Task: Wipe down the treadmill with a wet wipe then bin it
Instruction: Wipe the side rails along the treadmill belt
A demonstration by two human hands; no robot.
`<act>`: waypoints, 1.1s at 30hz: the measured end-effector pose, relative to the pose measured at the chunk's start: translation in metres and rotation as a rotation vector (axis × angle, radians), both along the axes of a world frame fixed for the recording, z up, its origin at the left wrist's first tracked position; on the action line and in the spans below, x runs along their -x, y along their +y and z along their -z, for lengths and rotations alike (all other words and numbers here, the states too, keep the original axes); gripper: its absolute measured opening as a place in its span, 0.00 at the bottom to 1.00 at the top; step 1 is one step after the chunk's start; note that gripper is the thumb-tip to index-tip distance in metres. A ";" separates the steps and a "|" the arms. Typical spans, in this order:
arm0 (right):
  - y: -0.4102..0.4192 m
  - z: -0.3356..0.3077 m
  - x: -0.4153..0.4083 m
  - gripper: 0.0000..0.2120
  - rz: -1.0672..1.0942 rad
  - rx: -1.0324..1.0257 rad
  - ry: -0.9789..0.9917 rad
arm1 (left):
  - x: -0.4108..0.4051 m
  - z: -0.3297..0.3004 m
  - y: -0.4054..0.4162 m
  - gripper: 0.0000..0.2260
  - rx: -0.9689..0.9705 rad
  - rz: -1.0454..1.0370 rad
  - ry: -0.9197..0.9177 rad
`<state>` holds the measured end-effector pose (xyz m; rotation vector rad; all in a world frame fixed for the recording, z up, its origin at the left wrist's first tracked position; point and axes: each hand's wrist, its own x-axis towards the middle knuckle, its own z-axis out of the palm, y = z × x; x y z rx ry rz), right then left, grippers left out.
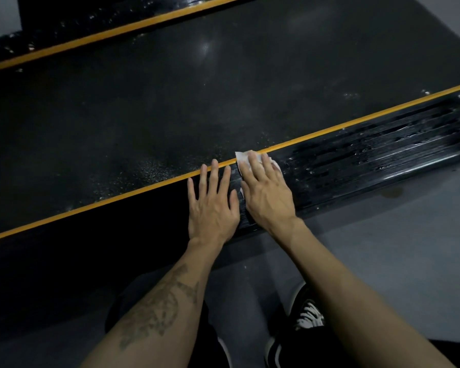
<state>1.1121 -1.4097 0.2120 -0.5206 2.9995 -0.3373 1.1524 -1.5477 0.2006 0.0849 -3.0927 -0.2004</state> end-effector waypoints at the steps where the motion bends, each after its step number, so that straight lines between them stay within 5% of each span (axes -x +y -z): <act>1: 0.001 -0.001 0.007 0.29 -0.013 -0.009 -0.006 | 0.000 0.000 0.000 0.29 0.004 0.005 -0.005; 7: 0.005 0.004 -0.001 0.26 0.143 0.025 0.062 | -0.001 0.001 -0.002 0.29 -0.004 0.011 -0.010; 13: 0.004 0.001 0.010 0.31 -0.043 0.002 0.023 | 0.000 -0.001 0.001 0.29 -0.006 0.009 -0.001; 18: 0.010 -0.001 0.004 0.26 0.150 0.012 0.051 | 0.000 -0.001 -0.001 0.29 -0.015 0.011 0.006; 24: -0.002 -0.002 0.012 0.30 -0.014 -0.002 0.013 | 0.001 -0.001 0.002 0.29 -0.023 0.013 0.007; 30: 0.015 0.000 0.012 0.25 0.166 -0.010 0.068 | 0.001 0.000 -0.001 0.29 -0.028 0.016 0.006; 33: 0.004 0.005 -0.002 0.27 0.078 0.007 0.062 | 0.001 0.000 0.001 0.28 -0.024 0.014 0.007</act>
